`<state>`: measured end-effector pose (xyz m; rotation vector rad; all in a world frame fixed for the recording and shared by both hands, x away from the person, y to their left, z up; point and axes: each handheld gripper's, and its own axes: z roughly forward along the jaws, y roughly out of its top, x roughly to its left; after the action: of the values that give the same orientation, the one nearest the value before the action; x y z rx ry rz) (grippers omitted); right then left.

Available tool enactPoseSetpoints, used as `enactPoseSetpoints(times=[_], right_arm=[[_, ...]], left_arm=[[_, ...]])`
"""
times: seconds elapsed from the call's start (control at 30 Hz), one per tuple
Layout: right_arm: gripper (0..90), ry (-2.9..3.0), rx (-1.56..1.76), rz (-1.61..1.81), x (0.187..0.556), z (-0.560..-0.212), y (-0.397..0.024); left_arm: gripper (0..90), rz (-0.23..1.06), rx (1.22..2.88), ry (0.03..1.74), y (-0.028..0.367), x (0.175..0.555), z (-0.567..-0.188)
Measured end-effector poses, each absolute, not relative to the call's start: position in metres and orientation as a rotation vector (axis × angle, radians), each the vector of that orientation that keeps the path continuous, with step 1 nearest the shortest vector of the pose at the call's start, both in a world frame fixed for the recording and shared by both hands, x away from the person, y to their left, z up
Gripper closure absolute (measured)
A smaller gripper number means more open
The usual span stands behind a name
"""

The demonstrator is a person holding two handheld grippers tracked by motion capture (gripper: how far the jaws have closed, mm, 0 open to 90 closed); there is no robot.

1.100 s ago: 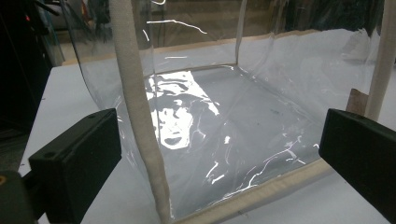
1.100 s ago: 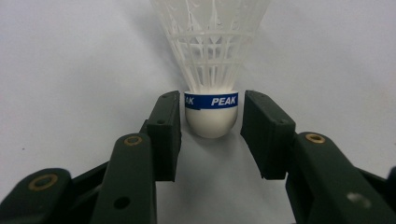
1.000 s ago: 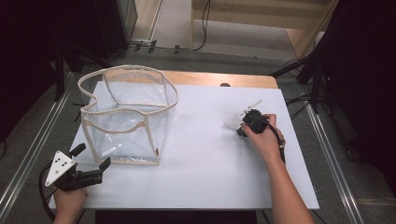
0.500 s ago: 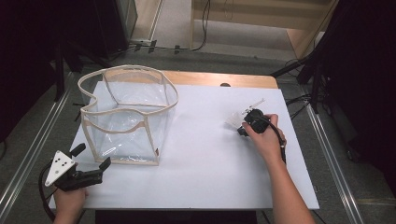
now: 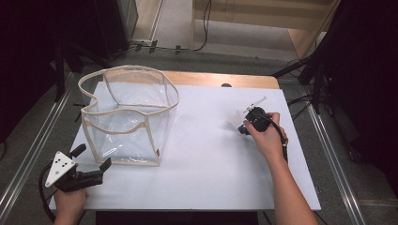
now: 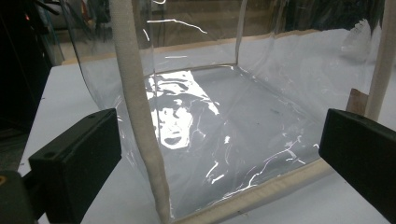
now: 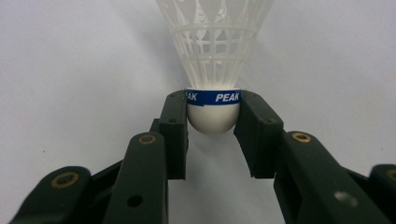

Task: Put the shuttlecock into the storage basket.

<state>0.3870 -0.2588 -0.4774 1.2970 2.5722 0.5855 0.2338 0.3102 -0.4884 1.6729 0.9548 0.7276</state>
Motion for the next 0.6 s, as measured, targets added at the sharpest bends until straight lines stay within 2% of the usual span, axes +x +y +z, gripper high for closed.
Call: enactPoseSetpoints(times=[0.6], right_arm=[[62.9, 2.572, 1.268, 0.631, 0.388, -0.463, -0.253]], left_arm=[[0.0, 0.728, 1.674, 0.954, 0.310, 0.234, -0.488]])
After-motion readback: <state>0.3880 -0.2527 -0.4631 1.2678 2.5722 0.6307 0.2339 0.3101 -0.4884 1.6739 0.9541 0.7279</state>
